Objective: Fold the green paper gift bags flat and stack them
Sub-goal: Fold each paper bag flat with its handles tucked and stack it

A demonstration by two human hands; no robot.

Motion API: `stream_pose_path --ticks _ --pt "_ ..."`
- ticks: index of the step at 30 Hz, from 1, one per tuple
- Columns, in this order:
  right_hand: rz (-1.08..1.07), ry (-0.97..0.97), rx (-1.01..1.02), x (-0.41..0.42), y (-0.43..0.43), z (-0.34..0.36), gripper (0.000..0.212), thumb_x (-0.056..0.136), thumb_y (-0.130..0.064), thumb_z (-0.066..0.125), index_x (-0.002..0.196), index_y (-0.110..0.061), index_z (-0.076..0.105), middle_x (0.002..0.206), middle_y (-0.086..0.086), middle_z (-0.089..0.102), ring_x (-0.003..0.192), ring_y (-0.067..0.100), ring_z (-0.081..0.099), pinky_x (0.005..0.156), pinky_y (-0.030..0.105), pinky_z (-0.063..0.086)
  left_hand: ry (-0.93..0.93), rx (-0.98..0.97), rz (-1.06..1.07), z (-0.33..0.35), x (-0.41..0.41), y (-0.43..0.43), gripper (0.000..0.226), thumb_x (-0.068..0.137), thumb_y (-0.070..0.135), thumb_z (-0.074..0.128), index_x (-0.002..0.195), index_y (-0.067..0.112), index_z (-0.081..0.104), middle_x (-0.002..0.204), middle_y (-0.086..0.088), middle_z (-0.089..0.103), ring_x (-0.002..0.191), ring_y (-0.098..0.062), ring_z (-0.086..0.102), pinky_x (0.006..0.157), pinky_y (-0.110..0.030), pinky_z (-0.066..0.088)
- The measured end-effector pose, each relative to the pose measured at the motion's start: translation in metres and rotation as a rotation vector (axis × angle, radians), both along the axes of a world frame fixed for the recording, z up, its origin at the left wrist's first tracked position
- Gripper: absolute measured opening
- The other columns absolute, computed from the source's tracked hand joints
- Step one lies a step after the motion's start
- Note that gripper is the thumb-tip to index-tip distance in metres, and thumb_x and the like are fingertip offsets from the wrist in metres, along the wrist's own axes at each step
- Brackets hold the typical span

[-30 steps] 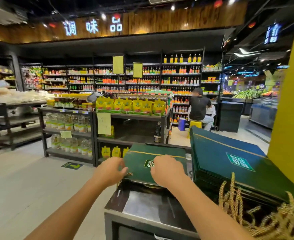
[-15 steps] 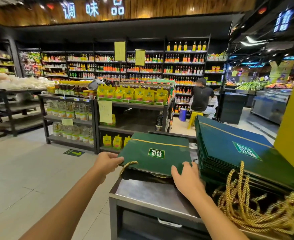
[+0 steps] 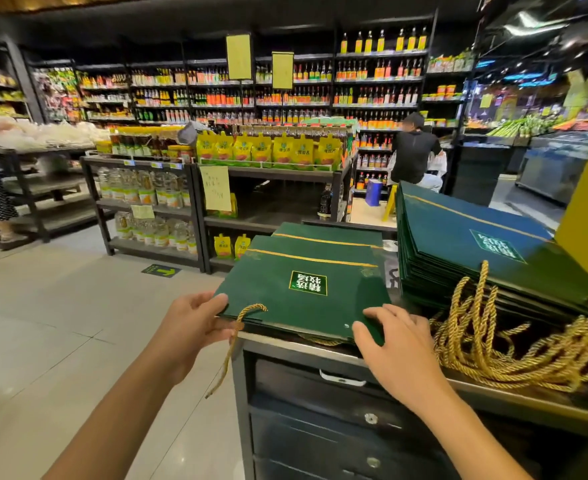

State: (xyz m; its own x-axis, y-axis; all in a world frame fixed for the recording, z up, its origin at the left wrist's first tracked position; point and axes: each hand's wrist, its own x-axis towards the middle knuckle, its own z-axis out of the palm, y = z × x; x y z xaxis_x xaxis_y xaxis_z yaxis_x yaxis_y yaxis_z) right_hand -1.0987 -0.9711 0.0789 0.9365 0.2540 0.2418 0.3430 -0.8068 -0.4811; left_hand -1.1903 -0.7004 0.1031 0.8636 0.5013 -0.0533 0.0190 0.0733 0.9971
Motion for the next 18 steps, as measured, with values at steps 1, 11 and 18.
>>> stream_pose_path --ticks 1,11,18 --pt "0.009 -0.011 0.001 -0.004 -0.004 -0.002 0.047 0.099 -0.053 0.043 0.139 -0.03 0.055 0.151 -0.005 0.046 0.141 0.025 0.029 0.114 0.039 0.025 -0.008 -0.006 -0.009 -0.002 -0.004 -0.005 0.018 0.105 0.013 0.051 0.114 0.006 0.064 0.09 -0.01 0.077 0.068 -0.016 0.073 0.055 -0.022 0.058" --pt "0.026 -0.117 0.033 -0.023 -0.026 -0.013 0.046 0.096 -0.052 0.049 0.134 -0.028 0.061 0.144 -0.006 0.052 0.134 0.021 0.033 0.112 0.036 0.027 -0.04 -0.145 0.043 -0.034 -0.025 -0.04 0.027 0.105 0.022 0.052 0.129 0.009 0.054 0.091 -0.006 0.075 0.06 -0.017 0.07 0.074 -0.037 0.057" --pt "0.031 -0.148 0.037 -0.023 -0.027 -0.021 0.047 0.095 -0.056 0.05 0.133 -0.03 0.061 0.144 -0.006 0.052 0.132 0.023 0.035 0.11 0.037 0.03 0.084 -0.138 -0.093 -0.052 -0.048 -0.06 0.045 0.084 0.037 0.07 0.119 0.009 0.064 0.1 -0.012 0.076 0.082 -0.024 0.075 0.082 -0.039 0.059"
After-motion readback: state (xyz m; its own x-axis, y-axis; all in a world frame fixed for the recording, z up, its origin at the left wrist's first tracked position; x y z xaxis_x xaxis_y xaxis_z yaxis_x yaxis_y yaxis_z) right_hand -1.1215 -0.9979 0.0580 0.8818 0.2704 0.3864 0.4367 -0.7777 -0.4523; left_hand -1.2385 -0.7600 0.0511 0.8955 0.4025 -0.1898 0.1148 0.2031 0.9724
